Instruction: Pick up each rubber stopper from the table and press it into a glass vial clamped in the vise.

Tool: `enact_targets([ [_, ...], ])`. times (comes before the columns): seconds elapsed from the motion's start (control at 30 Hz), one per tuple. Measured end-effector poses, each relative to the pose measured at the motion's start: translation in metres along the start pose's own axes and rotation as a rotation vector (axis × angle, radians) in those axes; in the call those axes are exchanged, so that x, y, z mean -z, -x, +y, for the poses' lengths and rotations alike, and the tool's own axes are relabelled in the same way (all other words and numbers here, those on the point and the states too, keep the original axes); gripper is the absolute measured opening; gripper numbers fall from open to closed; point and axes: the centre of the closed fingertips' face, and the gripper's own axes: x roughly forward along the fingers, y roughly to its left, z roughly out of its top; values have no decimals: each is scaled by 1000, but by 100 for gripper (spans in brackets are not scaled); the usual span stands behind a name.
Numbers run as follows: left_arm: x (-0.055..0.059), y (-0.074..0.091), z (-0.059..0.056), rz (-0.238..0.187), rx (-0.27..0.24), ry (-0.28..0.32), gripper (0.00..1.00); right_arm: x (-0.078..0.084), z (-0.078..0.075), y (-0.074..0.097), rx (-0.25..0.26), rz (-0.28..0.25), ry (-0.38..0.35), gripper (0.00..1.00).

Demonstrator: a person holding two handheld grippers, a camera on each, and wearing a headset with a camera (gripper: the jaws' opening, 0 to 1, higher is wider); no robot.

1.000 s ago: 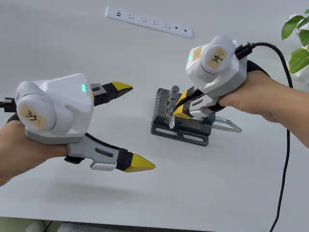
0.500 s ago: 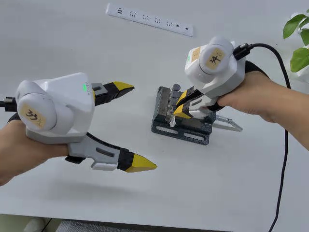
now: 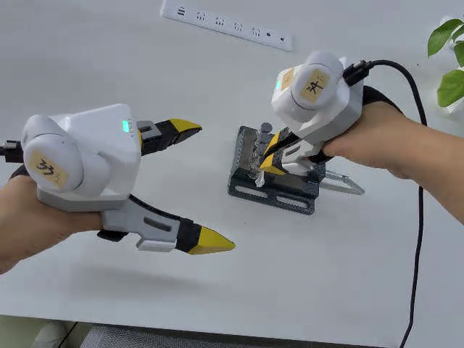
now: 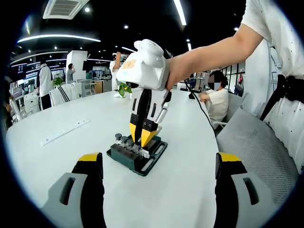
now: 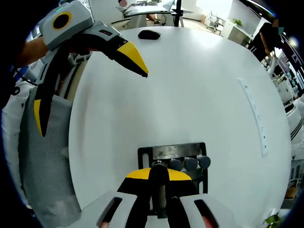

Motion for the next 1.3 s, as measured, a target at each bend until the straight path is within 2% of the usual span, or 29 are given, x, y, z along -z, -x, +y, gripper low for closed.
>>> enact_targets([
  [0.43,0,-2,-1,-6,4,6,98,2,-1,-1,-11,66,-29,5],
  [0.6,-1,-3,-3,-7,8,3,98,4,1,0,-8,47,-15,6],
  [1.3,-3,-3,-3,-13,10,10,97,0,0,-1,-12,2,-44,8],
])
